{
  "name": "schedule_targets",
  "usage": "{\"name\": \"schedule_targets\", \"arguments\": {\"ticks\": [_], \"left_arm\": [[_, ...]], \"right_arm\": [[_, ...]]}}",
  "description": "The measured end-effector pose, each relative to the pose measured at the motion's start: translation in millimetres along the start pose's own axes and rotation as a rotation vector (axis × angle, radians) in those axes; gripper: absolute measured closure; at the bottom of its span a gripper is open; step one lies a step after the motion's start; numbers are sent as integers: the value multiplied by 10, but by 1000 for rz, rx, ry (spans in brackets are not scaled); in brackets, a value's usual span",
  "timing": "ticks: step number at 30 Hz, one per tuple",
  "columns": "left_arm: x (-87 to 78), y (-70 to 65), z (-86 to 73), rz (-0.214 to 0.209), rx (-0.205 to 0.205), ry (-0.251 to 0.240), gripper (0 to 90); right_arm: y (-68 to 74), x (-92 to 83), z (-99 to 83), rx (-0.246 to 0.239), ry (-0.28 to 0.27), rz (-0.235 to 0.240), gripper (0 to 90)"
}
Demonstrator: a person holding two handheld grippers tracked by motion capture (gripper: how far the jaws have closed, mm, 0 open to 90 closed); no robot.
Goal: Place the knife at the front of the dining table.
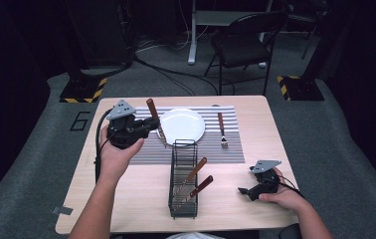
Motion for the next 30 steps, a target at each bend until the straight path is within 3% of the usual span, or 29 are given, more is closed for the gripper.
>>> {"name": "schedule_targets", "arguments": {"ticks": [16,18,23,24,30], "left_arm": [[117,466,-401,110,-97,21,803],[149,558,-473,156,-108,25,803],[205,678,-601,203,-123,44,803],[231,732,-675,233,-118,57,803],[271,844,-845,282,-143,67,804]], "right_arm": [[0,0,0,0,0,0,0],[0,0,0,0,0,0,0],[0,0,0,0,0,0,0],[0,0,0,0,0,0,0],[0,0,0,0,0,0,0]]}}
Point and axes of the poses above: each handheld gripper's, and its own axes: x roughly forward along the jaws, z roughly out of its top, y roughly to its left, the point moved 5 cm from there along x, roughly forward along the jaws, and after that the axes turned 1 degree about -z, right-handed, at the moved point
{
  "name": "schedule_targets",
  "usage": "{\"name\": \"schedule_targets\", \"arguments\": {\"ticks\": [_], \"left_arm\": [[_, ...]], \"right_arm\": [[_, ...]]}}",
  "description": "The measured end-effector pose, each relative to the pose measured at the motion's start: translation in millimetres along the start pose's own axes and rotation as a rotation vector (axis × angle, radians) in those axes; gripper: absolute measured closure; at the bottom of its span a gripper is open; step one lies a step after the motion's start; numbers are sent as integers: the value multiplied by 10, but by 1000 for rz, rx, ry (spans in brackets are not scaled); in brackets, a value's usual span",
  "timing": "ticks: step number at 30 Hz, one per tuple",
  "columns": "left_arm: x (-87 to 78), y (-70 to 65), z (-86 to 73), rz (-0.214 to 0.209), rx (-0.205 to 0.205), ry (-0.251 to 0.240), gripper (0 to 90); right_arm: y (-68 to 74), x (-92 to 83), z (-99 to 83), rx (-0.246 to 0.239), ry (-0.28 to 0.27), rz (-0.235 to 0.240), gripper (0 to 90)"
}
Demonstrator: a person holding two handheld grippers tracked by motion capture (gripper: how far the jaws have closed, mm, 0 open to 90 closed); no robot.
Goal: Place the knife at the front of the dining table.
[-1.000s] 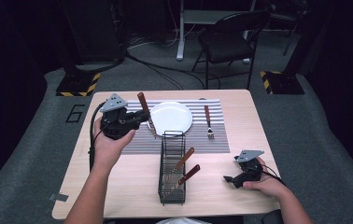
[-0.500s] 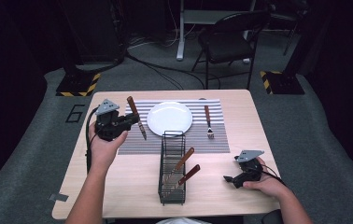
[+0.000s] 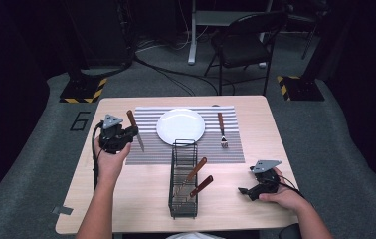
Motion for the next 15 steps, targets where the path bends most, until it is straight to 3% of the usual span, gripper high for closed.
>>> {"name": "schedule_targets", "arguments": {"ticks": [8,15], "left_arm": [[96,79,-176,36,-15,36,804],[188,116,-261,43,-23,61,803]], "right_arm": [[2,-1,0,3,1,0,0],[2,-1,0,3,1,0,0]]}}
Point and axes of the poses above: each handheld gripper's, and its own axes: x roughly forward along the jaws, z roughly out of its top, y roughly to its left, the point moved 5 cm from there along x, roughly forward along the jaws, and after that the axes turned 1 degree about -z, right-handed, at the moved point
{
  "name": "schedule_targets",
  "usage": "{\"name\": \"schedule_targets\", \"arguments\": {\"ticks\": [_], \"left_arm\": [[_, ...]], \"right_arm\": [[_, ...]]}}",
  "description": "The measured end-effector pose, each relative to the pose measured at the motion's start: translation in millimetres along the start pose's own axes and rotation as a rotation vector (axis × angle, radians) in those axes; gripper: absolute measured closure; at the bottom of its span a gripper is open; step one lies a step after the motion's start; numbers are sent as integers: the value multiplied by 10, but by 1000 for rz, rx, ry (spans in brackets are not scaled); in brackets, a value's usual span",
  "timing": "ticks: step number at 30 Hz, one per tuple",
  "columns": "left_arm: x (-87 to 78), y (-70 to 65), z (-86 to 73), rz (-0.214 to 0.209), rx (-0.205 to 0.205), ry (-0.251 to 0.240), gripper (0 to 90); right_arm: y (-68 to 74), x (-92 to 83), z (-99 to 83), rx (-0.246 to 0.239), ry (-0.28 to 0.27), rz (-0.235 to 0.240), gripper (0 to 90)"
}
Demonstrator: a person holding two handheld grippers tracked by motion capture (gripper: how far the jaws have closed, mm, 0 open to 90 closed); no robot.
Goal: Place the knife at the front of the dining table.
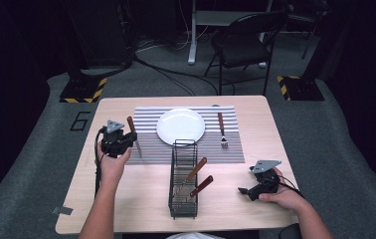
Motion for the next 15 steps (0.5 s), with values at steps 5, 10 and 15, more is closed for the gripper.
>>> {"name": "schedule_targets", "arguments": {"ticks": [5,10,15], "left_arm": [[118,33,-18,0,-3,9,805],[207,41,25,-5,-4,19,805],[368,100,59,-17,-40,2,805]], "right_arm": [[0,0,0,0,0,0,0],[1,0,0,1,0,0,0],[1,0,0,1,1,0,0]]}}
Point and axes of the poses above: each handheld gripper's, and its own axes: x roughly forward along the jaws, z roughly out of its top, y roughly to its left, the point moved 5 cm from there along x, roughly forward along the jaws, and after that the axes turned 1 degree about -z, right-handed, at the moved point
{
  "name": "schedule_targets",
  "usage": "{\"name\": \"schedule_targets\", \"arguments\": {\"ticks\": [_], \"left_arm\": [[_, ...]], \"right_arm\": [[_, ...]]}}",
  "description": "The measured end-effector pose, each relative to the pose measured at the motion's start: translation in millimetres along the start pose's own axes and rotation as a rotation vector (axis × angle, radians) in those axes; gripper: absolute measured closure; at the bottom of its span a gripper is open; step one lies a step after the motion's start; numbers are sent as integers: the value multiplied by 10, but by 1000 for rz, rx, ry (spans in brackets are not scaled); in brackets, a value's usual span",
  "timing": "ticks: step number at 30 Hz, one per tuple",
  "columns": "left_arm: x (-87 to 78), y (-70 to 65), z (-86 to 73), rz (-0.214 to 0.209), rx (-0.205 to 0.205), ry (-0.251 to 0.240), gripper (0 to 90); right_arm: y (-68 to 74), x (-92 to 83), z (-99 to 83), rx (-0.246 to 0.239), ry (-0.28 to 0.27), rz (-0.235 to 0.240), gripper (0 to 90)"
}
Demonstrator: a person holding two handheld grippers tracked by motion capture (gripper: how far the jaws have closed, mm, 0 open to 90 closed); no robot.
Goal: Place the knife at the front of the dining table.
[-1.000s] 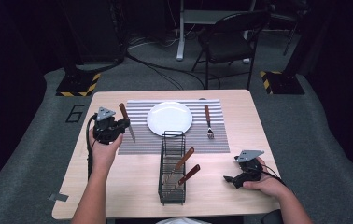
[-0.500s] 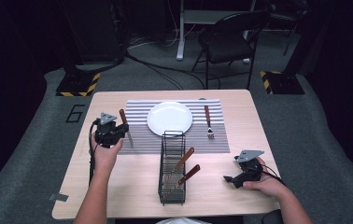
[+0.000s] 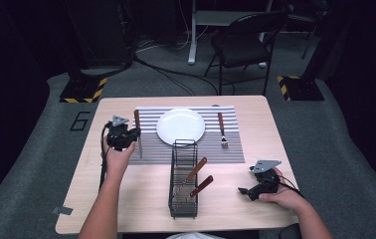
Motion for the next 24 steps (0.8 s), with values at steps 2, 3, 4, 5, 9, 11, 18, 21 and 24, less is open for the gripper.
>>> {"name": "schedule_targets", "arguments": {"ticks": [2,3,4,5,9,11,18,21,24], "left_arm": [[23,16,2,0,-9,-4,805],[46,28,3,-2,-20,-7,805],[71,43,5,-5,-27,-6,805],[90,57,11,-5,-31,4,806],[197,76,41,-7,-39,30,805],[255,81,48,-6,-44,32,805],[432,185,2,-18,-132,13,805],[465,215,-11,-17,-149,10,805],[549,257,-39,-19,-192,2,805]], "right_arm": [[0,0,0,-1,0,0,0],[0,0,0,-1,0,0,0],[-1,0,0,-2,-1,0,0],[-1,0,0,-2,-1,0,0],[-1,1,0,-1,-1,1,0],[0,0,0,-1,0,1,0],[-3,1,0,-5,-1,0,0],[-1,0,0,-2,0,0,0],[-1,0,0,-1,0,0,0]]}}
Point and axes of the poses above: each handheld gripper's, and its own axes: x roughly forward along the jaws, z roughly out of its top, y roughly to its left, the point moved 5 cm from there along x, roughly forward along the jaws, and after that the axes turned 1 degree about -z, right-handed, at the moved point
